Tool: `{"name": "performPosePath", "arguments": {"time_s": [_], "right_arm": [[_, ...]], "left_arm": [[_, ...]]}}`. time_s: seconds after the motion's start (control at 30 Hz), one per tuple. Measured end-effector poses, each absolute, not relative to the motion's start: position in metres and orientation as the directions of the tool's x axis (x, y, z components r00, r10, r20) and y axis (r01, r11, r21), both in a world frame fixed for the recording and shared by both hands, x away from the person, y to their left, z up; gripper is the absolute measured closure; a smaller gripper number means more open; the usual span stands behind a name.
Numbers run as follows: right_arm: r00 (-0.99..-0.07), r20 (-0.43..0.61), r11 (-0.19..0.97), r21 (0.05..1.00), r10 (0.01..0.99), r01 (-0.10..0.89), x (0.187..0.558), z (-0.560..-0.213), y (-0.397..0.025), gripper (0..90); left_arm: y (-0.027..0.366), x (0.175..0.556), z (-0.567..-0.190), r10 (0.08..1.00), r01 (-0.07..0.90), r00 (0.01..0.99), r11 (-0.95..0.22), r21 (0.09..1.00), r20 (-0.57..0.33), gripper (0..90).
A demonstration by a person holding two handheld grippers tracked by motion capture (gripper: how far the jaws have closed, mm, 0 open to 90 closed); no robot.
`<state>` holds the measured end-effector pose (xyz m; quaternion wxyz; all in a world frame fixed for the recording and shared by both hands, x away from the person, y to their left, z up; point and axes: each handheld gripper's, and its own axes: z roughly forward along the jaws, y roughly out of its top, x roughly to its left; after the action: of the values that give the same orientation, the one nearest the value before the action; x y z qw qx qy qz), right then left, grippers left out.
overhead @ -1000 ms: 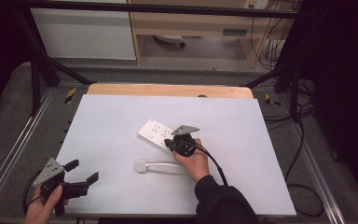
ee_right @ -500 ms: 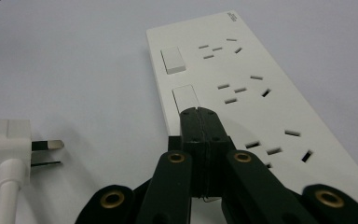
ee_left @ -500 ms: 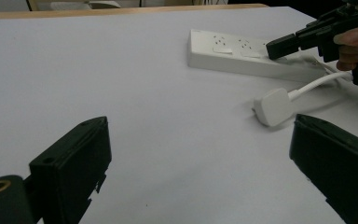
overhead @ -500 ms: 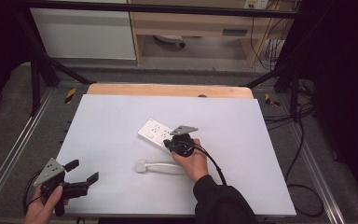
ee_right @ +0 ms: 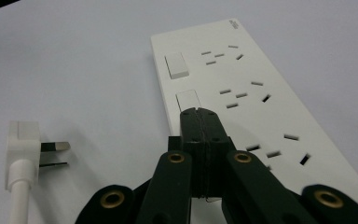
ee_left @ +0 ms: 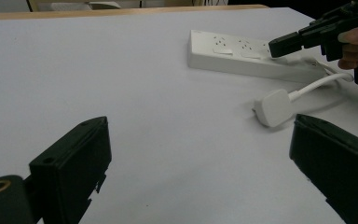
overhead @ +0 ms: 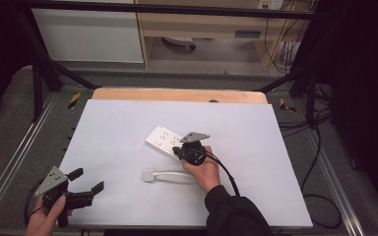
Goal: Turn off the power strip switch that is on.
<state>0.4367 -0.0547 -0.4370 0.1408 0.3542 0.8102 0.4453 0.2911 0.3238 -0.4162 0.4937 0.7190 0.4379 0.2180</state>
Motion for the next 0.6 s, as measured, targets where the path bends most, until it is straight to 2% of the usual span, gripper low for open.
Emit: {"name": "performPosePath", "arguments": {"time_s": [0.2, 0.33, 0.5, 0.6], "right_arm": [[-0.704, 0.091, 0.338, 0.829, 0.705, 0.446, 0.436, -0.432, -0.059, 89.1], [-0.694, 0.1, 0.319, 0.836, 0.713, 0.447, 0.435, -0.427, -0.063, 82.6], [-0.685, 0.113, 0.301, 0.838, 0.719, 0.454, 0.432, -0.419, -0.069, 65.4], [-0.685, 0.113, 0.297, 0.842, 0.72, 0.45, 0.431, -0.414, -0.072, 50.6]], "left_arm": [[0.324, 0.291, -0.416, 0.844, 0.415, 0.522, -0.128, 0.901, -0.12, 5.2], [0.324, 0.291, -0.416, 0.845, 0.414, 0.521, -0.129, 0.901, -0.118, 5.3], [0.324, 0.291, -0.416, 0.845, 0.414, 0.522, -0.129, 0.901, -0.119, 5.3], [0.324, 0.291, -0.416, 0.845, 0.414, 0.522, -0.13, 0.901, -0.118, 5.2]]}}
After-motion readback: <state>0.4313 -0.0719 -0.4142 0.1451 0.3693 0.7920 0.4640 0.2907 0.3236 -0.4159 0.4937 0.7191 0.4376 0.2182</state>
